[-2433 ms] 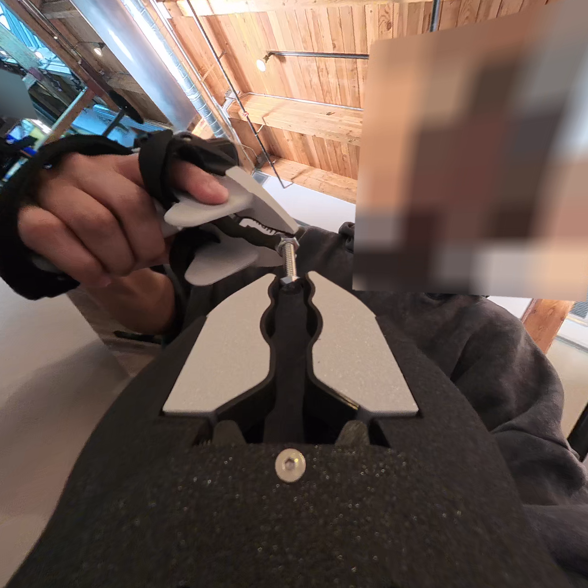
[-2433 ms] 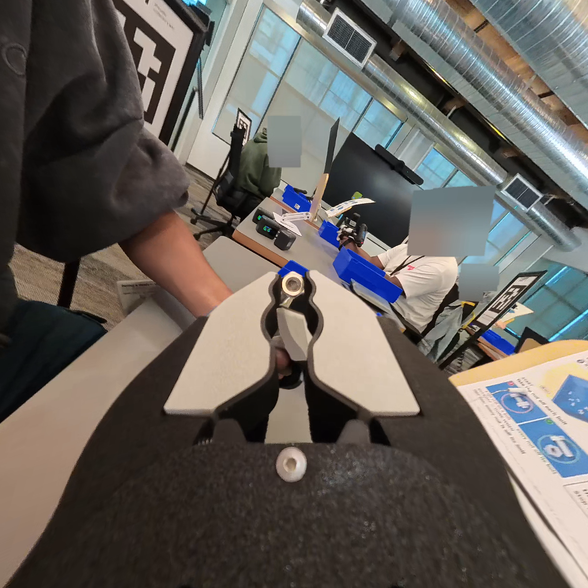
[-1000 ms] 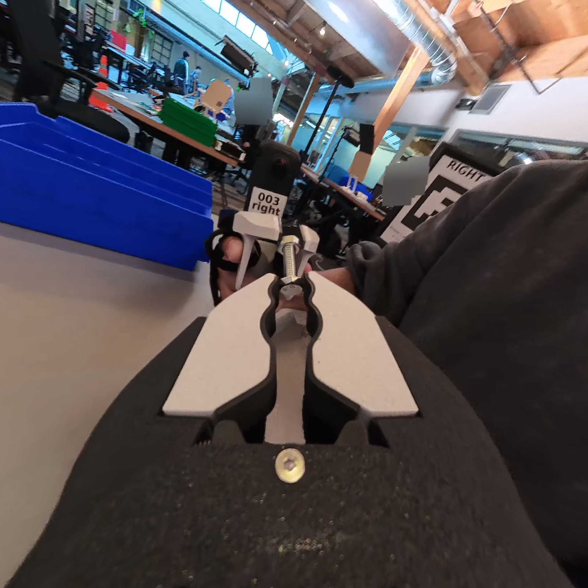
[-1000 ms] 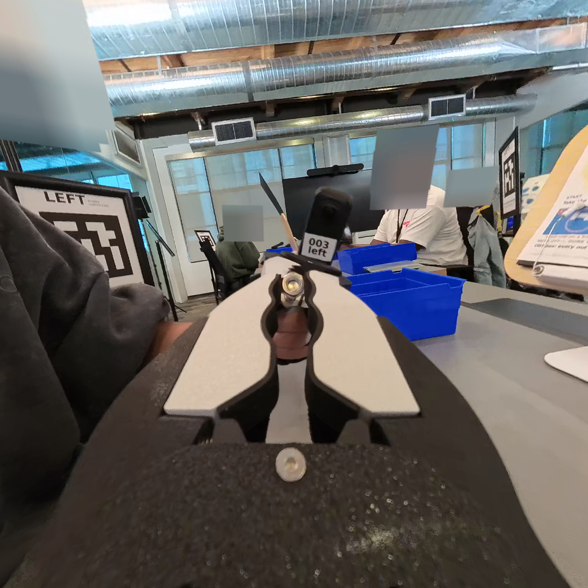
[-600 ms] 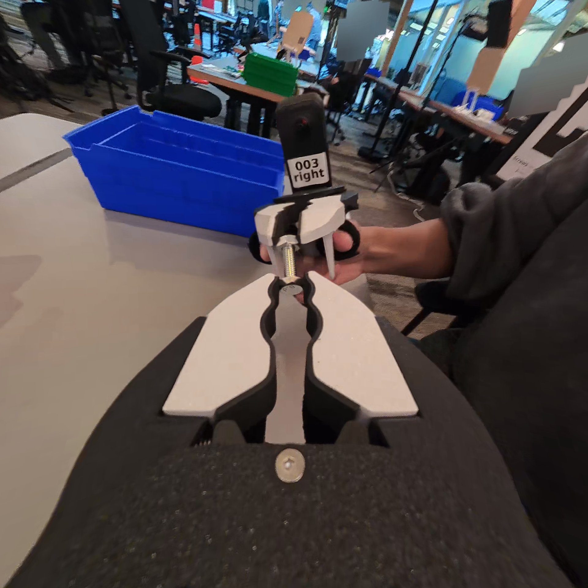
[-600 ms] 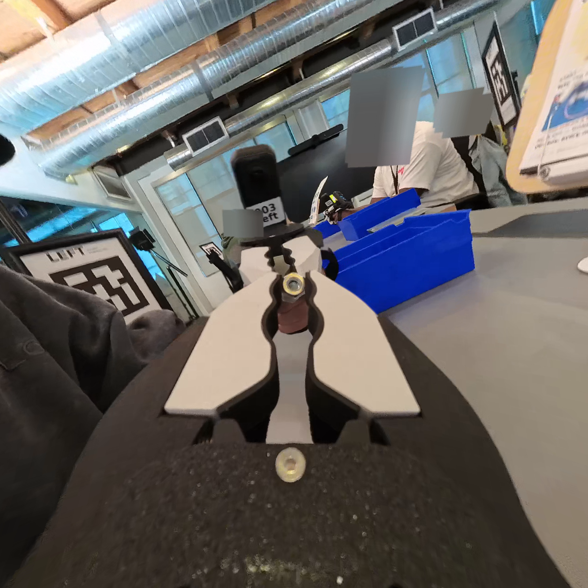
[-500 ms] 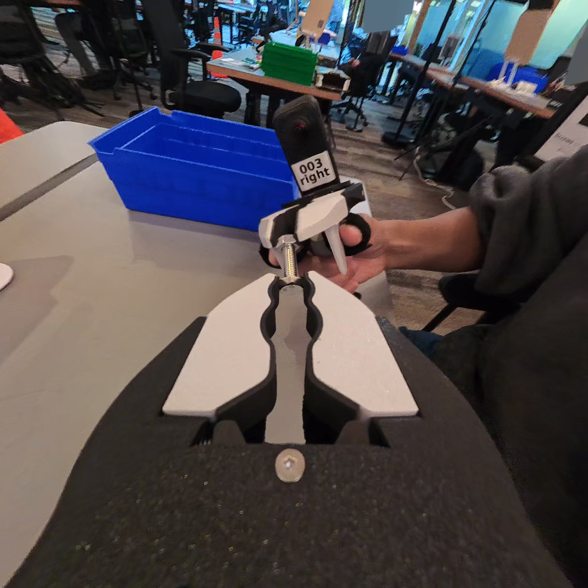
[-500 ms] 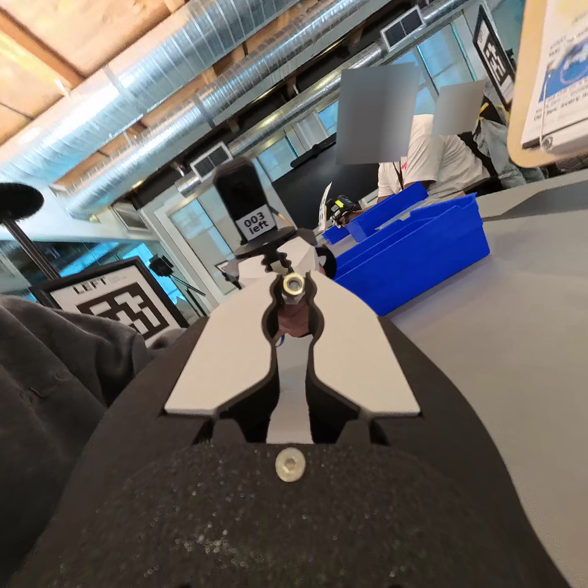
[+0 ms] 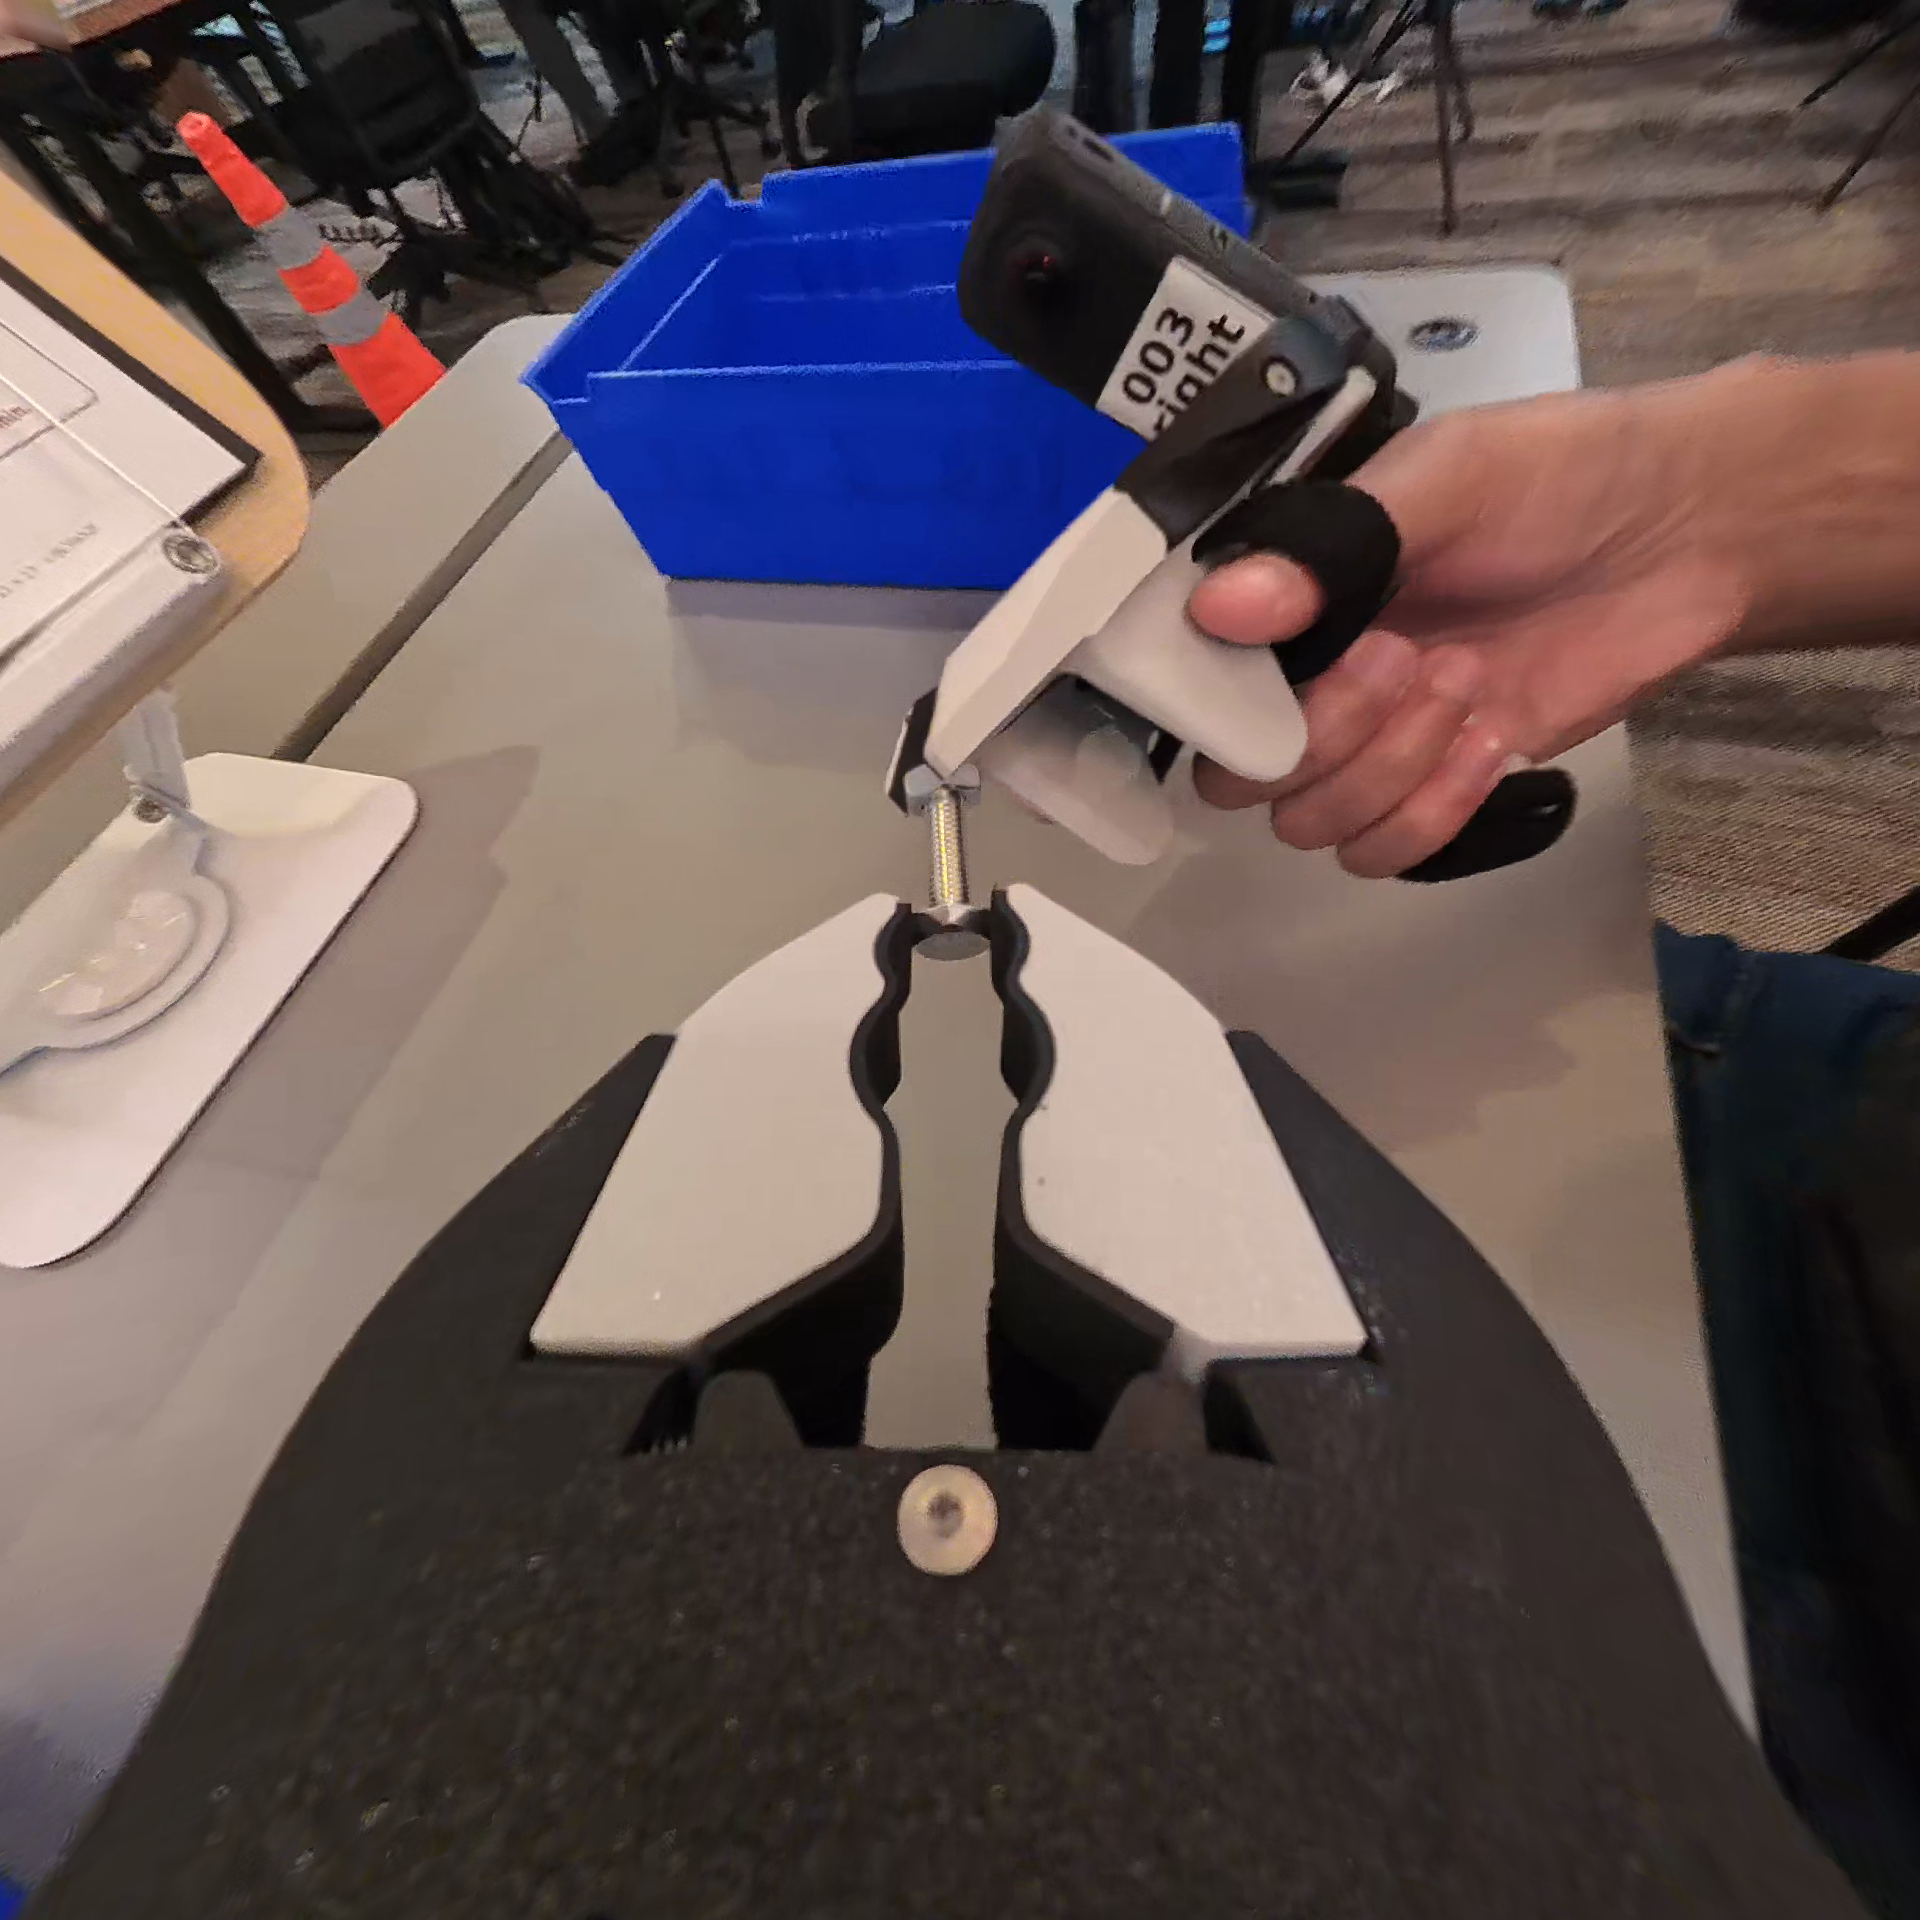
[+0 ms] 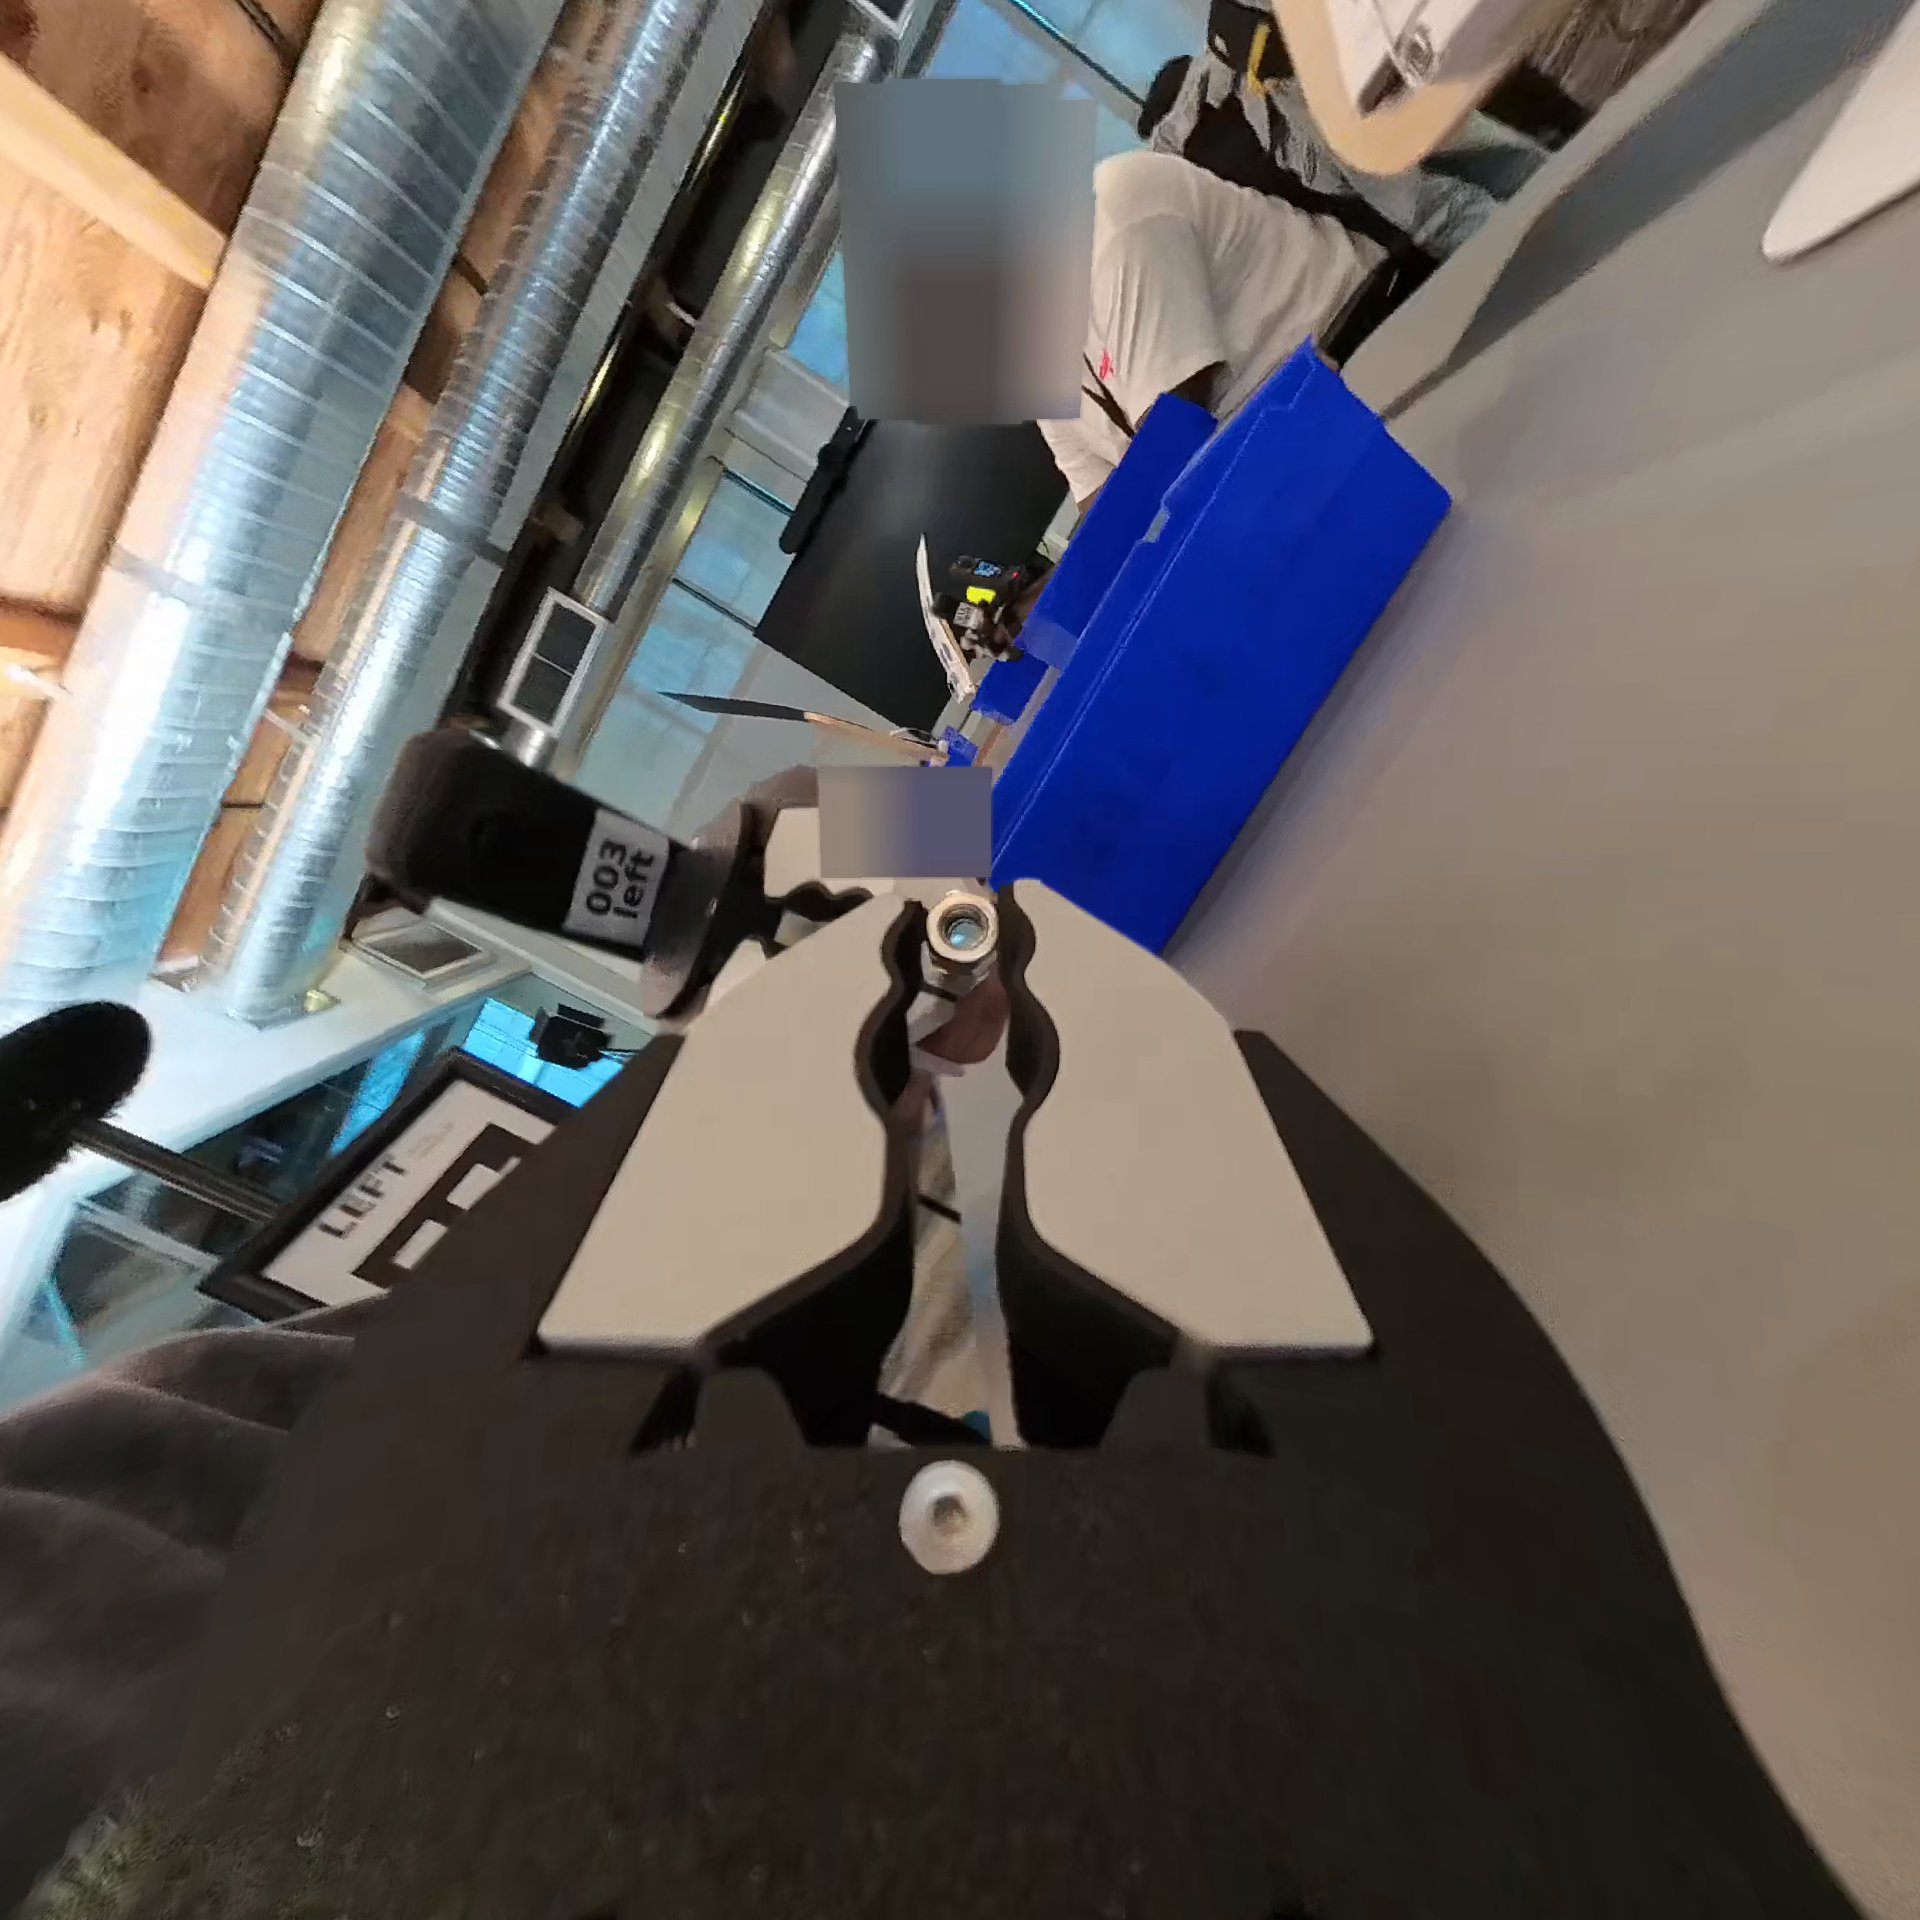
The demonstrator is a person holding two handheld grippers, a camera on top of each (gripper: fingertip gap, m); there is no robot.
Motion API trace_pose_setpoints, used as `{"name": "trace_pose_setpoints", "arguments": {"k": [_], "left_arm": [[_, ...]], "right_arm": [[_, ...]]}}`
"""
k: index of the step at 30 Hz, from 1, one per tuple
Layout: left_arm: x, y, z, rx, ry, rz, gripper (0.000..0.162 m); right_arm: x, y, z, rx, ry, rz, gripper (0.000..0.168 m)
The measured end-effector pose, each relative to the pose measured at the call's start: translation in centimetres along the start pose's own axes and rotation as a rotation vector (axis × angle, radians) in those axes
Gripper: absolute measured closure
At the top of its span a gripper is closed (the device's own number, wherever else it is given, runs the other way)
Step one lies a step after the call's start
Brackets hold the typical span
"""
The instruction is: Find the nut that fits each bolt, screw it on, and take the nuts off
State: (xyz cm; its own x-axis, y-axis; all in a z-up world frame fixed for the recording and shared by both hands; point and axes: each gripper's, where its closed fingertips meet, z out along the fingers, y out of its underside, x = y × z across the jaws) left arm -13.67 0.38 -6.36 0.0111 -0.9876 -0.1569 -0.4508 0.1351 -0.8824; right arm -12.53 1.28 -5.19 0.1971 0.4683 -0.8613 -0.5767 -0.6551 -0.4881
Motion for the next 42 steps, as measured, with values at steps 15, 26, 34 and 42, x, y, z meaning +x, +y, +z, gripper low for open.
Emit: {"name": "trace_pose_setpoints", "arguments": {"k": [15,26,34,42], "left_arm": [[0.5,0.2,-0.1,0.051,0.056,-0.084,0.148],[0.7,-0.1,-1.0,0.193,0.265,-0.305,0.148],[3.0,-0.8,-2.8,0.224,0.636,-0.458,0.148],[4.2,-1.3,-3.2,0.222,0.753,-0.479,0.148]], "right_arm": [[0.1,0.6,0.0,-0.115,-0.042,-0.190,0.154],[-1.1,-0.3,-0.8,-0.265,-0.162,-0.644,0.142],[-3.6,3.0,-1.3,-0.562,-0.202,-1.353,0.133],[-4.0,3.8,-1.1,-0.610,-0.256,-1.489,0.145]]}}
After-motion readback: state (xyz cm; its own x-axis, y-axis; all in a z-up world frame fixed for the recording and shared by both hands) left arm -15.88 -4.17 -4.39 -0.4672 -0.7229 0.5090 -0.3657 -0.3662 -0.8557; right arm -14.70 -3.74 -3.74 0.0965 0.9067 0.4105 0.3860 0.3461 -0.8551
